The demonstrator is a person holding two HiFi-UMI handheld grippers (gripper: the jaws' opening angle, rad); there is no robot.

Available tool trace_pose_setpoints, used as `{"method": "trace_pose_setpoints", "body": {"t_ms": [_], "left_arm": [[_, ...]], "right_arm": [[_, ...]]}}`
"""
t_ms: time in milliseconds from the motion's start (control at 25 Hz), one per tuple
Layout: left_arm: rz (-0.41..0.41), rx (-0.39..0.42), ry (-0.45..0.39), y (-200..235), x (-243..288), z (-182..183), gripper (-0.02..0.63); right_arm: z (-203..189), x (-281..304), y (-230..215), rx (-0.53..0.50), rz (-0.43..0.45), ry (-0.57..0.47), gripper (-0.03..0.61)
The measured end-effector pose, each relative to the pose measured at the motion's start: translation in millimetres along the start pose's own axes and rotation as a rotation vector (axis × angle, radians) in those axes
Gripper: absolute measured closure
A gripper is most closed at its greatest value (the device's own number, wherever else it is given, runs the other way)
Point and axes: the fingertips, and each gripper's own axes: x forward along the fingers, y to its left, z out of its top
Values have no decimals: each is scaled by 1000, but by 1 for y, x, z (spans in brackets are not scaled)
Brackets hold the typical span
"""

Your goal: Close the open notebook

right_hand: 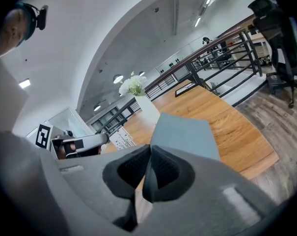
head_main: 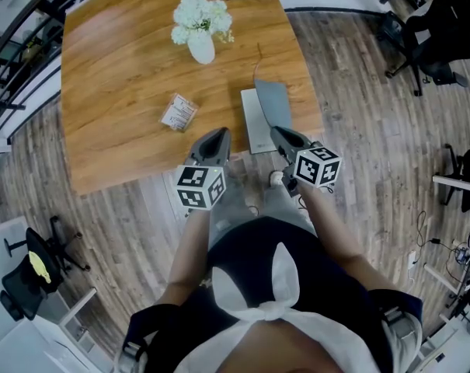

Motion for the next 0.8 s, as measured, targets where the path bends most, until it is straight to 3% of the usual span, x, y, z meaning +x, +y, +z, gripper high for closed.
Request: {"method": "trace_pose_setpoints", "body": {"t_ms": [800], "left_arm": [[-52,41,48,19,2,2,594]], "right_arm": [[-24,26,1,1,-61,29,565]]}}
